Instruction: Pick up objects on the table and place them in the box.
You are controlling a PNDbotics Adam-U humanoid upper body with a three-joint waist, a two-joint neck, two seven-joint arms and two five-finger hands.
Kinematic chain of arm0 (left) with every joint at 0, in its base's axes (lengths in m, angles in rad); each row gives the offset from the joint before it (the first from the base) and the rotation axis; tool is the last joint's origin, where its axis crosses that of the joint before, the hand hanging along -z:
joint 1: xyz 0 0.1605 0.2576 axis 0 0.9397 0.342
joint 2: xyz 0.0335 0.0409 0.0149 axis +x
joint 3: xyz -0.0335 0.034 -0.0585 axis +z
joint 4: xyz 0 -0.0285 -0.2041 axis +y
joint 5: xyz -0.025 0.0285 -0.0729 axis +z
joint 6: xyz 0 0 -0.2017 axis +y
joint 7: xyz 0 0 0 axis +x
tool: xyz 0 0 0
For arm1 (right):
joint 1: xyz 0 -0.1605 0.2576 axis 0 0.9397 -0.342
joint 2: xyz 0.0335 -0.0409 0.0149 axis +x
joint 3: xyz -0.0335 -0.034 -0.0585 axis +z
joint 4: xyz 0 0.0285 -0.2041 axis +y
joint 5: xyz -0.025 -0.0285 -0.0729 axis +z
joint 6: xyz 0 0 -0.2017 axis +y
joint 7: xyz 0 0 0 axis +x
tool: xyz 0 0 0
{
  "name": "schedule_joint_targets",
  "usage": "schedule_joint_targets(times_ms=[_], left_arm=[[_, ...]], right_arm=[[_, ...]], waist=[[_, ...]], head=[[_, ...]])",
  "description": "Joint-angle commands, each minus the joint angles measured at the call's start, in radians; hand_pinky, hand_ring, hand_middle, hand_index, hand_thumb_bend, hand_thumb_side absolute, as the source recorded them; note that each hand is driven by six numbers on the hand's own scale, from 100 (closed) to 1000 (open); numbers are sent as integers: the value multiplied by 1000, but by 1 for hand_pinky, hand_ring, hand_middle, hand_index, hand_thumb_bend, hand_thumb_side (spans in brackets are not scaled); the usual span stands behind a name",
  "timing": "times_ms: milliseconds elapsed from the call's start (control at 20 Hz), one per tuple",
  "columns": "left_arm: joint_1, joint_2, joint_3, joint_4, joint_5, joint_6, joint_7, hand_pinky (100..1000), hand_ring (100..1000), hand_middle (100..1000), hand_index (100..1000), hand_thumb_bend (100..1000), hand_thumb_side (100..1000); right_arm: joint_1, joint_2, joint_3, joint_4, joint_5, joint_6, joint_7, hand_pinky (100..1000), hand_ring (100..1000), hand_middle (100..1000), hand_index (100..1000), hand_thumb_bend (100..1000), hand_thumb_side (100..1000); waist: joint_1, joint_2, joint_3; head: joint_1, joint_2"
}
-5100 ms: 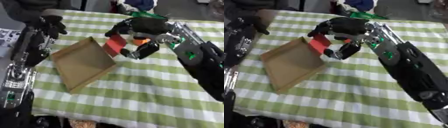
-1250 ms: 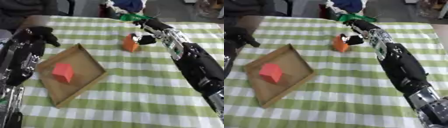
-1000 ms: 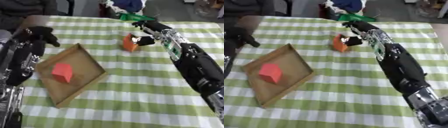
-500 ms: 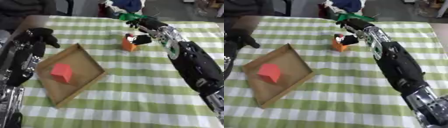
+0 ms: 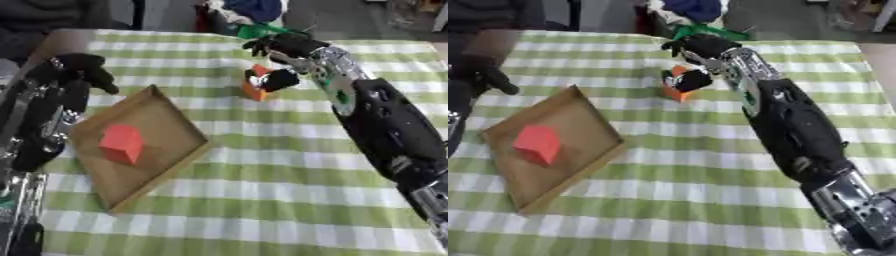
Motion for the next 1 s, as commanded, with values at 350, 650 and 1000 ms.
schedule_joint_targets(times_ms=[350, 650, 1000], left_arm=[[-9, 18, 8, -9, -1, -6, -3, 640, 570, 561, 764, 199, 616], [-9, 17, 9, -8, -1, -7, -5, 640, 570, 561, 764, 196, 618], [-10, 18, 9, -6, 0, -9, -6, 641, 571, 561, 765, 193, 618]], right_arm=[[-14, -9, 1, -7, 107, -23, -30, 804, 806, 808, 993, 117, 609], [-12, -3, -2, 13, 128, -21, -50, 811, 815, 825, 996, 100, 635], [-10, 1, -9, 30, 147, 0, -84, 818, 823, 848, 998, 100, 615]], waist=[[8, -14, -2], [11, -13, -5], [13, -12, -4]], head=[[-6, 3], [-8, 3], [-11, 4]])
